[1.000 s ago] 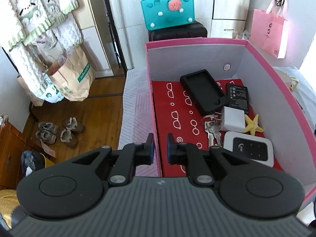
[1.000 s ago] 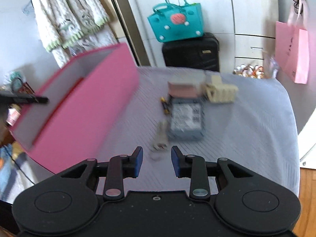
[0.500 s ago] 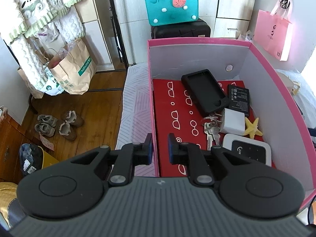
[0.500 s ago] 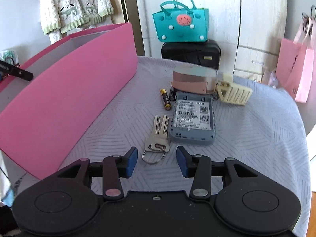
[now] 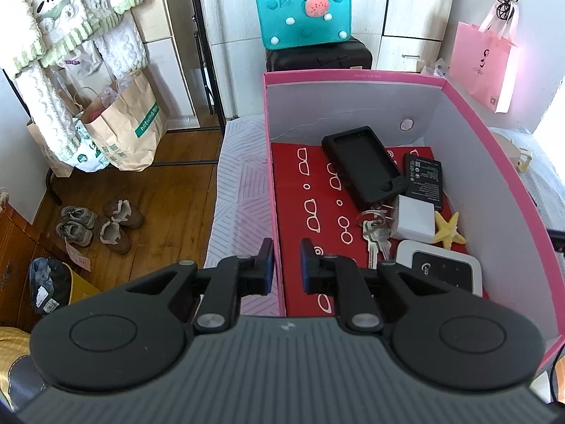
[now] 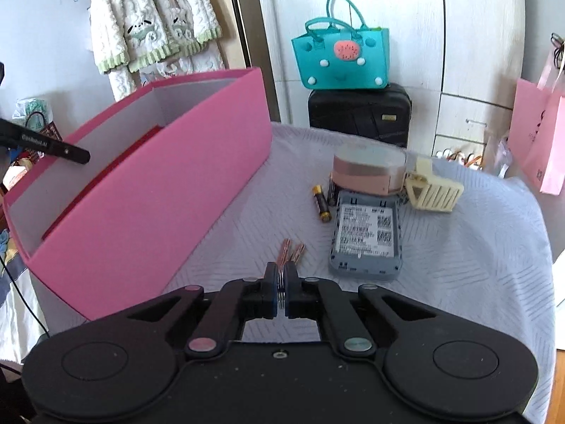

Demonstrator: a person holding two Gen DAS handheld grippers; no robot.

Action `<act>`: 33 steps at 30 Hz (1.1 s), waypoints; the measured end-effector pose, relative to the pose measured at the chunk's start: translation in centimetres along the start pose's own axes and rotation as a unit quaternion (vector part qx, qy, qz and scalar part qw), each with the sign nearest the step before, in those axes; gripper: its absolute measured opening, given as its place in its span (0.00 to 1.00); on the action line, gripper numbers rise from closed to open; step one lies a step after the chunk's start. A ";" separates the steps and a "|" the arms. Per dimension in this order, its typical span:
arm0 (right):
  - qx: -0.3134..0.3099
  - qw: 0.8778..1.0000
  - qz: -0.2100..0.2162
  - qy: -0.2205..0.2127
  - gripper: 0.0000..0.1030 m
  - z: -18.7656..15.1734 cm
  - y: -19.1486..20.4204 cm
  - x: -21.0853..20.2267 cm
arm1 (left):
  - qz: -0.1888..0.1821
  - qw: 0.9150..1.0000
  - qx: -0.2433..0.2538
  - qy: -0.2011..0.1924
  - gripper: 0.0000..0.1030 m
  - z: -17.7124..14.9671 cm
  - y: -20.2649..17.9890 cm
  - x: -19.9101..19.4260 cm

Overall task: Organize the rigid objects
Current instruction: 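Close the right tool on the second set of keys, then carry the keys into the pink box and open the right tool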

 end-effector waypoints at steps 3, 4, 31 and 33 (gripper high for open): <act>-0.009 1.000 0.000 -0.015 0.04 1.0 0.7 -0.7 | -0.005 1.000 -0.005 -0.002 0.12 -0.1 0.2 0.0; -0.014 1.000 0.001 -0.020 0.04 1.3 1.0 -1.0 | -0.007 1.000 -0.008 -0.003 0.12 -0.1 0.2 -0.1; -0.136 0.981 0.083 -0.108 0.04 11.3 12.3 -6.8 | -0.024 1.000 -0.015 -0.010 0.12 -0.4 0.8 -0.3; -0.141 0.980 0.098 -0.103 0.04 11.2 13.3 -6.2 | -0.024 1.000 -0.013 -0.010 0.12 -0.4 0.7 -0.3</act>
Point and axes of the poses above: each gripper's, at about its wrist camera, not at the fingertips, and x roughly the way its jaws point, y to its left, z to its top, the point moved 2 cm from there along x, roughly the way its jaws point, and after that the axes turned 6 degrees about x, right-handed, at the moved point
